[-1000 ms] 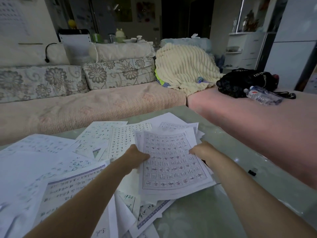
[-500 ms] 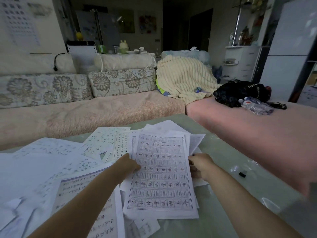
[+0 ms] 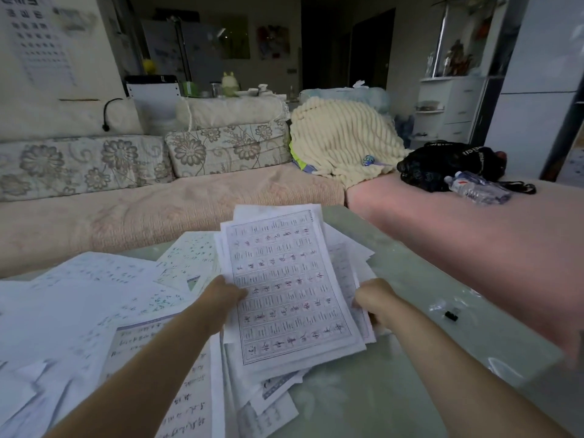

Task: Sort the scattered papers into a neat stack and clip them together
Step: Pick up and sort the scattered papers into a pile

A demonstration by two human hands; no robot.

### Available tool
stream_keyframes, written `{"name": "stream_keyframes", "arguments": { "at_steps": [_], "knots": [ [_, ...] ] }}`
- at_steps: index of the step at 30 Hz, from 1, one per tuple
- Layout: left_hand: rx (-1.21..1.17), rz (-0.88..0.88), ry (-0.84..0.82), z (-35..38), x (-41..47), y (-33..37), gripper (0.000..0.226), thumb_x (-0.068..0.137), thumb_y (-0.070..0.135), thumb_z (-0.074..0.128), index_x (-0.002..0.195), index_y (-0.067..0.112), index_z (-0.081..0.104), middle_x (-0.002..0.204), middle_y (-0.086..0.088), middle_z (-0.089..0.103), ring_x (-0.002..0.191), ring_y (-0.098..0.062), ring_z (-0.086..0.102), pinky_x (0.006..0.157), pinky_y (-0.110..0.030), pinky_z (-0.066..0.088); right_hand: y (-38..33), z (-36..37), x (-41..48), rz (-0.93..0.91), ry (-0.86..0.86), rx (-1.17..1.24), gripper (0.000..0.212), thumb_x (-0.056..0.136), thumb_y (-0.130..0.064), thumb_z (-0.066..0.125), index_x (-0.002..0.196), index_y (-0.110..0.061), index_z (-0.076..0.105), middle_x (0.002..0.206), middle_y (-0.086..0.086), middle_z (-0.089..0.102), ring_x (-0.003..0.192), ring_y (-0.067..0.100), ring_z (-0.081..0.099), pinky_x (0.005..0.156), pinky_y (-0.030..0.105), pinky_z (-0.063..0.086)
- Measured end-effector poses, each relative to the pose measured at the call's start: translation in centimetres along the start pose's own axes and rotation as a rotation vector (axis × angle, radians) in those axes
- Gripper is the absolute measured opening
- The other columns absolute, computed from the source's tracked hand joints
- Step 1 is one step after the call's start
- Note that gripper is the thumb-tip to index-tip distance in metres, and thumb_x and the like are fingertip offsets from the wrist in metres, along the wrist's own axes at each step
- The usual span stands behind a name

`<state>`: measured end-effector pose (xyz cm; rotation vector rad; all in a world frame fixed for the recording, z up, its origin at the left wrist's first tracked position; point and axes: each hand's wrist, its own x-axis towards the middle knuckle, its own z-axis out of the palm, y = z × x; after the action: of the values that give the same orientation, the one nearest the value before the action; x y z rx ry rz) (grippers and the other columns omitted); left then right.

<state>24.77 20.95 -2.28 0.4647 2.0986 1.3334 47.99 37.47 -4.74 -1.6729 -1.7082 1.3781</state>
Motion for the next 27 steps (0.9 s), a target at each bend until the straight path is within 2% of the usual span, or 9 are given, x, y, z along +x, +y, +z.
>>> {"name": "stream_keyframes", "arguments": {
  "at_steps": [2, 5, 6, 10, 13, 15, 19, 21, 27],
  "knots": [
    [0.056, 0.006, -0.049, 1.0, 0.0, 0.0, 0.024, 0.087, 0.002, 0.065, 0.106, 0.001, 0.051, 0.104, -0.016, 0.061, 0.093, -0.031, 0.060, 0.088, -0.045, 0.053, 0.0, -0.9, -0.7, 0.002, -0.002, -0.028, 0.012, 0.082, 0.004, 0.055, 0.074, -0.005, 0.053, 0.073, 0.009, 0.055, 0.065, 0.023, 0.055, 0.057, 0.025, 0.041],
    [0.141, 0.013, -0.084, 3.2, -0.3, -0.1, 0.027, 0.085, 0.002, 0.065, 0.107, 0.003, 0.048, 0.103, -0.013, 0.057, 0.096, -0.027, 0.054, 0.084, -0.036, 0.048, 0.5, -1.7, -0.3, 0.025, -0.011, 0.011, 0.010, 0.083, 0.001, 0.047, 0.075, -0.005, 0.048, 0.072, 0.008, 0.043, 0.063, 0.020, 0.043, 0.058, 0.026, 0.029],
    [0.152, 0.007, -0.087, 4.0, -0.5, -0.2, 0.026, 0.087, 0.001, 0.063, 0.108, 0.004, 0.048, 0.103, -0.012, 0.055, 0.096, -0.027, 0.052, 0.081, -0.036, 0.045, 0.7, -1.9, -0.2, 0.023, -0.032, 0.060, 0.006, 0.083, -0.002, 0.047, 0.081, -0.002, 0.053, 0.077, 0.011, 0.047, 0.067, 0.022, 0.046, 0.061, 0.028, 0.032],
    [0.127, 0.026, -0.194, 6.7, -1.0, -0.2, 0.033, 0.084, 0.007, 0.066, 0.114, 0.006, 0.052, 0.112, -0.014, 0.061, 0.099, -0.031, 0.061, 0.082, -0.039, 0.053, 0.9, -2.8, -0.7, -0.051, -0.210, 0.094, 0.044, 0.091, -0.039, 0.065, 0.124, -0.010, 0.061, 0.120, 0.005, 0.063, 0.107, 0.026, 0.062, 0.091, 0.037, 0.046],
    [0.205, 0.153, -0.205, 7.6, -1.0, -0.3, 0.029, 0.088, 0.018, 0.063, 0.115, 0.007, 0.057, 0.107, -0.008, 0.065, 0.096, -0.026, 0.065, 0.078, -0.035, 0.054, 1.2, -3.1, -0.4, -0.133, -0.201, -0.076, 0.033, 0.085, -0.019, 0.077, 0.115, -0.010, 0.069, 0.111, 0.006, 0.071, 0.090, 0.020, 0.066, 0.083, 0.033, 0.052],
    [0.493, 0.291, -0.112, 7.1, -1.0, -0.3, 0.031, 0.093, 0.031, 0.052, 0.112, 0.007, 0.060, 0.103, -0.004, 0.066, 0.091, -0.022, 0.062, 0.075, -0.030, 0.049, 1.6, -3.3, 0.1, -0.119, -0.154, -0.099, 0.035, 0.083, -0.012, 0.076, 0.117, -0.007, 0.068, 0.109, 0.008, 0.070, 0.090, 0.023, 0.066, 0.079, 0.031, 0.051],
    [1.072, 0.262, 0.097, 4.7, 0.8, -1.6, 0.053, 0.097, 0.046, 0.036, 0.133, 0.008, 0.046, 0.135, -0.016, 0.049, 0.124, -0.034, 0.045, 0.100, -0.043, 0.038, 2.1, -3.6, 0.3, -0.100, -0.114, -0.071, 0.034, 0.087, -0.010, 0.072, 0.121, -0.006, 0.067, 0.110, 0.009, 0.069, 0.094, 0.027, 0.065, 0.082, 0.035, 0.053],
    [1.095, 0.216, 0.034, 4.1, 1.2, -2.2, 0.059, 0.094, 0.051, 0.035, 0.135, 0.010, 0.044, 0.136, -0.016, 0.049, 0.126, -0.035, 0.044, 0.105, -0.044, 0.035, 2.0, -3.3, 0.2, -0.112, -0.104, -0.049, 0.034, 0.088, -0.010, 0.071, 0.122, -0.006, 0.066, 0.112, 0.009, 0.069, 0.094, 0.027, 0.065, 0.086, 0.037, 0.054],
    [0.902, 0.413, -0.067, 4.6, -0.2, -1.8, 0.047, 0.094, 0.047, 0.048, 0.135, 0.026, 0.051, 0.132, -0.001, 0.060, 0.118, -0.023, 0.056, 0.102, -0.043, 0.044, 1.3, -2.5, -0.5, -0.163, -0.107, -0.061, 0.029, 0.094, -0.008, 0.060, 0.122, -0.006, 0.064, 0.103, 0.006, 0.065, 0.079, 0.016, 0.060, 0.065, 0.025, 0.047]
  ]
}}
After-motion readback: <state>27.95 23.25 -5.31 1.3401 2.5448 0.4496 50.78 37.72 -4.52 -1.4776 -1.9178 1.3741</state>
